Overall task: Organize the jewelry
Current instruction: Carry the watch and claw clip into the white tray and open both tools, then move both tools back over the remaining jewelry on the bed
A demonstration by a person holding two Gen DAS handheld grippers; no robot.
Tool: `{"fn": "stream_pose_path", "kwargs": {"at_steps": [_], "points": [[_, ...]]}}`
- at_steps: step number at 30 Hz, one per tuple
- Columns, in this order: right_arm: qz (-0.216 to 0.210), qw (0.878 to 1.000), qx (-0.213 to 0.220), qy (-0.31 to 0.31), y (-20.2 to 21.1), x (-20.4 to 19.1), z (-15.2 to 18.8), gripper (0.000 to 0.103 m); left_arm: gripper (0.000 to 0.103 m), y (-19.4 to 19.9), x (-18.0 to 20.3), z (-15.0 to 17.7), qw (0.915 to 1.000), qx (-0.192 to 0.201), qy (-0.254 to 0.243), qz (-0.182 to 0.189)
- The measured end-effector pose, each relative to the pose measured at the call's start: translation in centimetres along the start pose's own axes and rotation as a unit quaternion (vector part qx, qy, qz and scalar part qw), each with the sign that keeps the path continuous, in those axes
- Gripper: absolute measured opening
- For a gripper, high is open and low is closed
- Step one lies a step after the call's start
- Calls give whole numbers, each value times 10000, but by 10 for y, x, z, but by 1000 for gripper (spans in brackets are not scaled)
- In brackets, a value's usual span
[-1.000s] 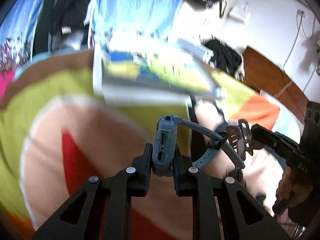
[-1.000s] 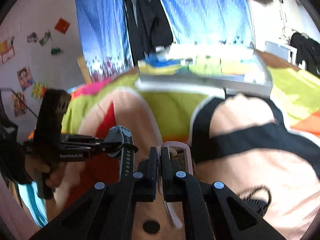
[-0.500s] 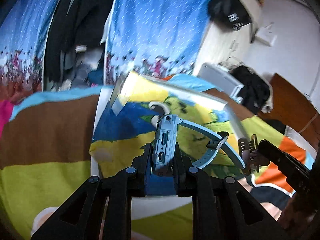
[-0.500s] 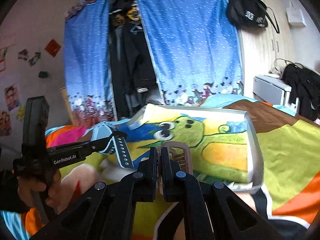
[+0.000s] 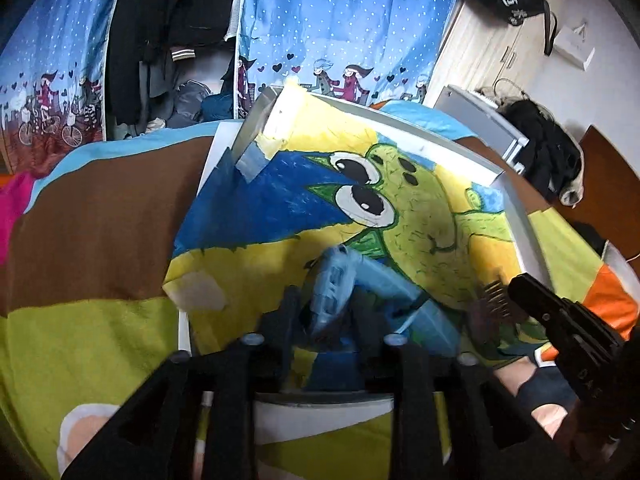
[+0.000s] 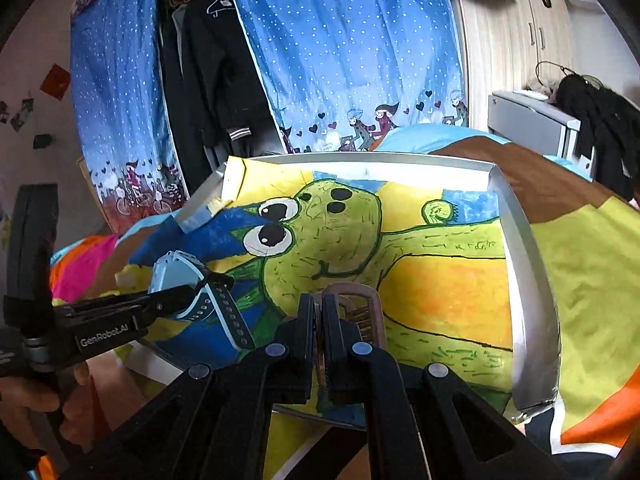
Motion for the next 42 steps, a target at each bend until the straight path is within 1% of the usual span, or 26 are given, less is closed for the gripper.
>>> {"fn": "stream_pose_path", "kwargs": {"at_steps": [1, 3, 4, 5, 6, 7, 8, 9, 10, 11, 13, 14, 15, 16, 17, 19, 21, 26, 27, 33, 37, 42], "points": [[29, 10000, -14, 18, 1, 0, 0, 5, 40, 5, 0, 0, 10000, 57, 35, -19], [70, 10000, 9, -7, 3, 1, -1, 7, 49, 17, -1, -1, 9997, 241, 76, -9], [111, 9999, 23, -40, 6, 3, 0, 14, 51, 24, -1, -1, 9994, 335, 101, 72], [97, 9999, 62, -97, 9, 5, -1, 19, 52, 31, 0, -1, 9990, 402, 121, 133], [104, 9998, 110, -152, 13, 7, 1, 30, 55, 37, 1, 0, 9987, 469, 127, 172], [115, 9997, 146, -188, 17, 9, 1, 35, 61, 44, 2, 1, 9982, 558, 119, 194], [125, 9995, 194, -217, 23, 11, 3, 36, 63, 52, 4, 3, 9976, 660, 105, 195], [146, 9994, 211, -229, 27, 12, 4, 36, 72, 60, 6, 6, 9968, 777, 91, 190], [164, 9993, 251, -243, 33, 13, 5, 38, 78, 69, 10, 9, 9955, 923, 76, 198], [173, 9991, 310, -250, 40, 14, 7, 41, 79, 77, 12, 12, 9942, 1052, 44, 214], [206, 9983, 490, -222, 57, 14, 10, 57, 89, 96, 22, 20, 9910, 1319, -98, 227], [196, 9977, 615, -197, 68, 13, 13, 61, 91, 103, 26, 24, 9895, 1418, -157, 221], [164, 9970, 743, -167, 80, 13, 15, 66, 93, 114, 31, 31, 9871, 1568, -251, 210], [141, 9962, 850, -142, 91, 12, 18, 72, 95, 120, 35, 35, 9856, 1651, -308, 204], [108, 9951, 974, -116, 102, 11, 21, 75, 96, 130, 40, 41, 9833, 1774, -370, 188], [104, 9930, 1172, -83, 120, 10, 26, 85, 97, 143, 45, 51, 9810, 1884, -430, 186], [137, 9903, 1384, -42, 142, 9, 35, 90, 97, 156, 53, 63, 9791, 1964, -495, 184], [195, 9872, 1577, 106, 182, 2, 60, 99, 98, 181, 69, 99, 9760, 2059, -709, 72], [184, 9870, 1594, 110, 189, 1, 66, 103, 98, 185, 72, 107, 9753, 2079, -747, 60], [284, 9849, 1692, 232, 231, -5, 103, 103, 98, 203, 97, 158, 9725, 2102, -989, 175], [392, 9836, 1745, 224, 256, -7, 130, 103, 98, 213, 105, 193, 9715, 2069, -1133, 210], [542, 9846, 1663, 84, 275, -6, 164, 103, 98, 215, 114, 235, 9755, 1821, -1213, 223]]}}
Point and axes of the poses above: each gripper's, at about its wrist camera, not at the fingertips, and y roughly against the way its jaws point, x to its right, z to its underside, the point moved 3 cm from there along -y, roughly the way its jaws point, and after that the axes turned 5 degrees about -x, right-handed, at the moved point
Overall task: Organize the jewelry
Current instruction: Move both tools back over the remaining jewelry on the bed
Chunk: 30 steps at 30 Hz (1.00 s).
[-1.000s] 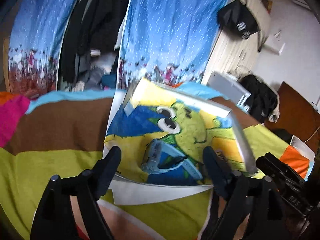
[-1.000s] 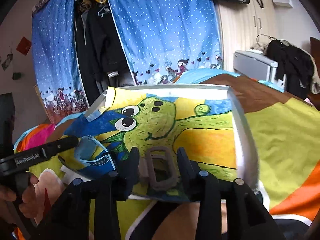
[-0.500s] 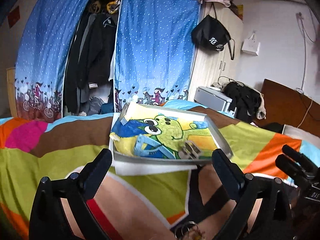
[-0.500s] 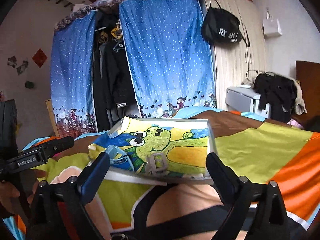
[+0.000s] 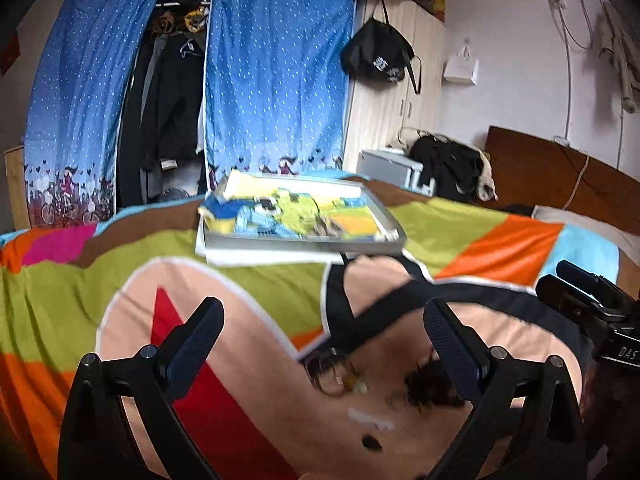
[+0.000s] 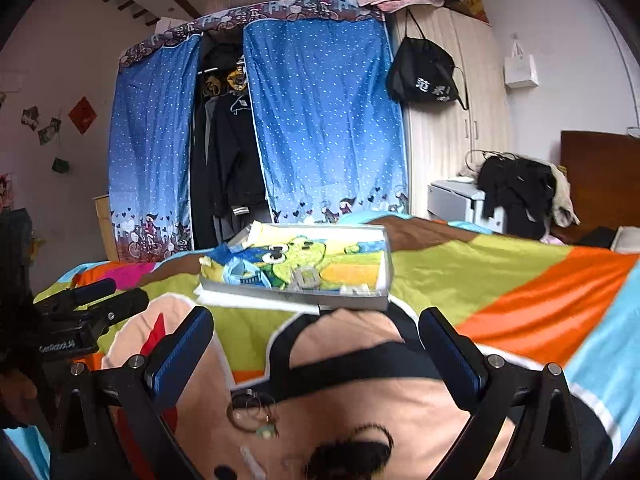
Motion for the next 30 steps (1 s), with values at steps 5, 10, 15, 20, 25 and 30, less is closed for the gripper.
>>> {"fn": "stream_pose_path", "kwargs": {"at_steps": [5, 10, 15, 20, 25, 30], "points": [[108, 9996, -204, -129, 18, 2, 33, 103, 98, 7, 10, 32, 9997, -222, 48, -104], [235, 9982, -482, -285, 30, 5, 66, 103, 98, 8, 13, 57, 9989, -387, 125, -231], [268, 9946, -871, -494, 35, 13, 98, 103, 98, 4, 16, 80, 9976, -650, 65, -245], [374, 9882, -1300, -715, 34, 24, 121, 103, 98, -9, 16, 103, 9939, -1080, 112, -212], [413, 9807, -1692, -886, 26, 29, 139, 103, 98, -29, 18, 120, 9873, -1585, 51, -107], [278, 9767, -1903, -949, 19, 30, 147, 103, 98, -46, 14, 124, 9813, -1927, 6, -3]]}}
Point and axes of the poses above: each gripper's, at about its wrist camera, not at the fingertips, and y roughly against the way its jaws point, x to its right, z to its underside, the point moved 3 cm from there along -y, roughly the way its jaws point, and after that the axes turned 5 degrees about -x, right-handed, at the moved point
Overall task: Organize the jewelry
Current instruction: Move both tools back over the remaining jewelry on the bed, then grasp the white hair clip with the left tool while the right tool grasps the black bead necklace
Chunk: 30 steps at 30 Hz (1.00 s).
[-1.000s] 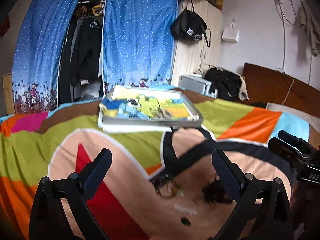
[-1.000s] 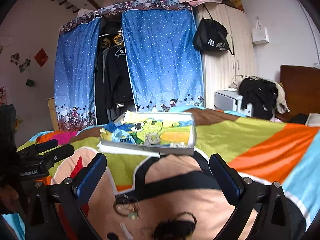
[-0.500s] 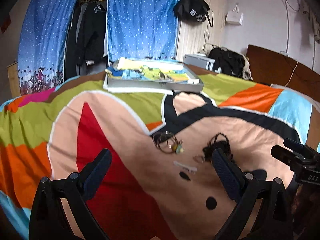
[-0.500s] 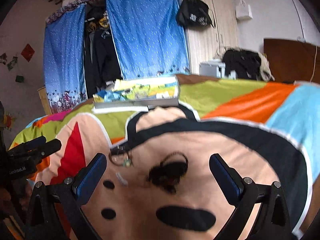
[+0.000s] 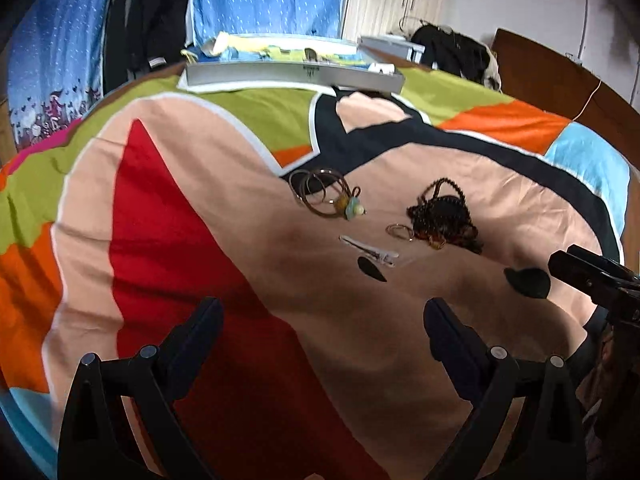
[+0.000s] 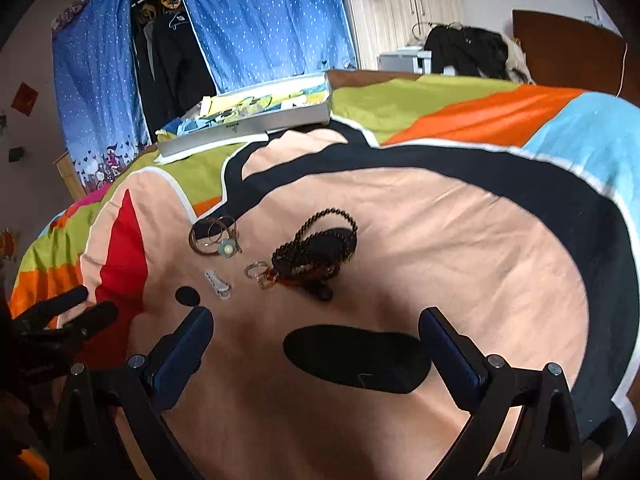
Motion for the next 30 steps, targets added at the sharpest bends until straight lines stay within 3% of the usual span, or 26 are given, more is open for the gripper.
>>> {"fn": "stream_pose_path", "kwargs": {"at_steps": [12, 20, 23, 25, 30], "points": [[-191, 9989, -402, -173, -24, 22, -3, 103, 98, -33, 6, -22, 9974, -331, -346, 546], [-285, 9986, -442, 47, -46, 32, -20, 103, 96, -50, 14, -48, 9949, -281, -324, 915], [-360, 9985, -367, 164, -55, 34, -31, 95, 78, -61, 14, -56, 9928, -433, -193, 1100], [-387, 9983, -350, 250, -60, 34, -38, 84, 63, -69, 13, -60, 9909, -610, -67, 1199], [-656, 9963, -399, 394, -78, 34, -51, 67, 50, -86, 8, -64, 9856, -1009, 244, 1337]]}}
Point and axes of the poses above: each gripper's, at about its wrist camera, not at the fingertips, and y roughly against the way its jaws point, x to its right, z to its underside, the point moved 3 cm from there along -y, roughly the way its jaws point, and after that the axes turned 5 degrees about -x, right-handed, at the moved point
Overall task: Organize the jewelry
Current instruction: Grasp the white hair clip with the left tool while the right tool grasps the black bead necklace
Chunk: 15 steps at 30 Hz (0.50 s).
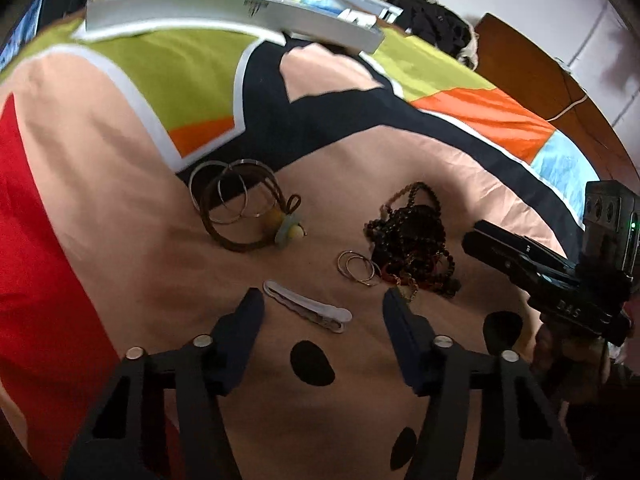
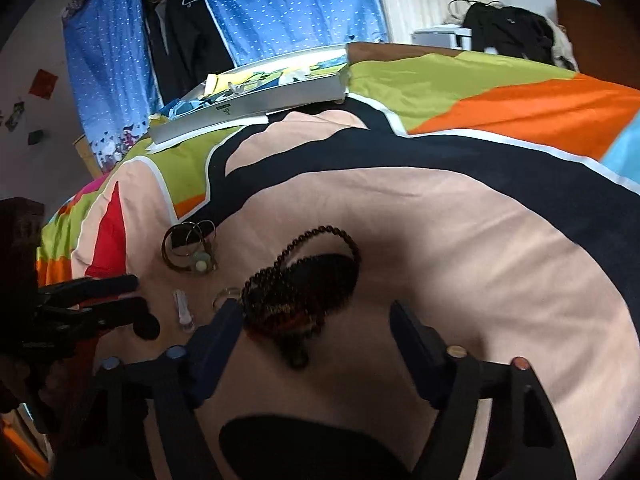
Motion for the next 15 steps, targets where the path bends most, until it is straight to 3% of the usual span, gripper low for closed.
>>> {"fn": "stream_pose_path", "kwargs": {"at_steps": [6, 10, 15], "points": [[-280, 9994, -153, 122, -27, 0, -16, 51, 42, -8, -5, -5, 9984, -404, 378, 116], [-376, 9986, -260, 262, -44, -6, -22, 50, 34, -15, -10, -3, 9960, -663, 592, 55], [-454, 9960, -595, 493, -65, -17, -21, 45, 34, -19, -22, -4, 9919, -843, 945, 141]]}}
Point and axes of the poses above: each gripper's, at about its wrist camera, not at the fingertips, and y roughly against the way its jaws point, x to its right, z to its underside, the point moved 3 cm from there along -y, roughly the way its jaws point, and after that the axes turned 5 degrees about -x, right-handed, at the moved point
